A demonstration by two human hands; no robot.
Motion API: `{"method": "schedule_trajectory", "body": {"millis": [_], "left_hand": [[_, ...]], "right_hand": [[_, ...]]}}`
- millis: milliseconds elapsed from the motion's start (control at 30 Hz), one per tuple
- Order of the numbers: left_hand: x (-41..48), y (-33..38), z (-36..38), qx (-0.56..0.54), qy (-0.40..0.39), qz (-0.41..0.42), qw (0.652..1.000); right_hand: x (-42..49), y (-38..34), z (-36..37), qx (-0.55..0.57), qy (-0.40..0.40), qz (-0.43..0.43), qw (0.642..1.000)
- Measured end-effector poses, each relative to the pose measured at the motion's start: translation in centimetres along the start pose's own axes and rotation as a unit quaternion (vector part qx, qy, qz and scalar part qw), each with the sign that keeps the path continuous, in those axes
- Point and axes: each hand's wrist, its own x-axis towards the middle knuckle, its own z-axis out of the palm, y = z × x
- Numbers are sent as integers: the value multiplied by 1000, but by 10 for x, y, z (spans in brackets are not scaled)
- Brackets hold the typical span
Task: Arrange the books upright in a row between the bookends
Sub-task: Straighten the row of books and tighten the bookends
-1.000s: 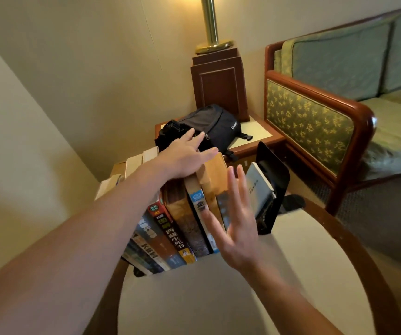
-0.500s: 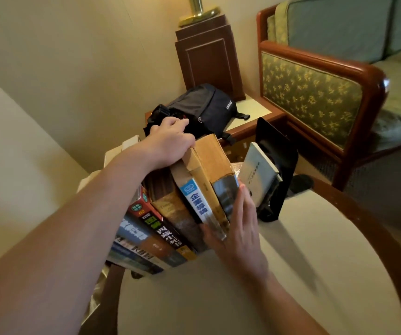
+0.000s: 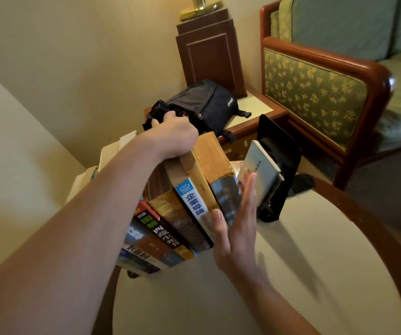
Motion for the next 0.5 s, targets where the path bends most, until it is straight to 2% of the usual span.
{"method": "schedule_trajectory", "body": {"millis": [67,133,200,333,433,500], "left_hand": [[-3,4,2,26,20,7,999],[-5,3,3,49,35,92,994],[-7,1,1,64,11,167,984],[-7,-3,0,86,-17,204,975],[-6,-7,1,207,-9,269,941],[-9,-7,0,227,14,275,934]], "right_hand": [[4,-9,19,-27,66,13,997],[10,-14,36,-48,130,18,990],[12,-13,48,-51,167,20,984],[12,-5,56,-80,189,1,979],[14,-1,60,-99,205,1,974],[15,-3,61,-107,227,-10,968]]}}
